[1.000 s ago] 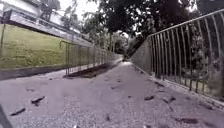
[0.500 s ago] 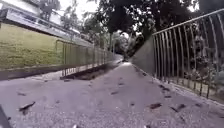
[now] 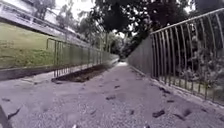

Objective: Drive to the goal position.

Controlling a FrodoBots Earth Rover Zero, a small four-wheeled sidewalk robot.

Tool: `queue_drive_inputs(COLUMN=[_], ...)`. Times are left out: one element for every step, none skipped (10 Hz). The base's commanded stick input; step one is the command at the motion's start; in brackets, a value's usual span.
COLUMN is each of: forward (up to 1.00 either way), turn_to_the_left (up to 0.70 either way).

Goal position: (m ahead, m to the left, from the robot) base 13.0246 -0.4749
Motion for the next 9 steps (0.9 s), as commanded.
queue_drive_inputs(forward=[0.50, 0.50, 0.50, 0.50, 0.50, 0.50, 0.50, 0.50, 0.50], turn_to_the_left=[0.00, 0.00, 0.00, 0.00, 0.00, 0.00, -0.01, -0.34, -0.50])
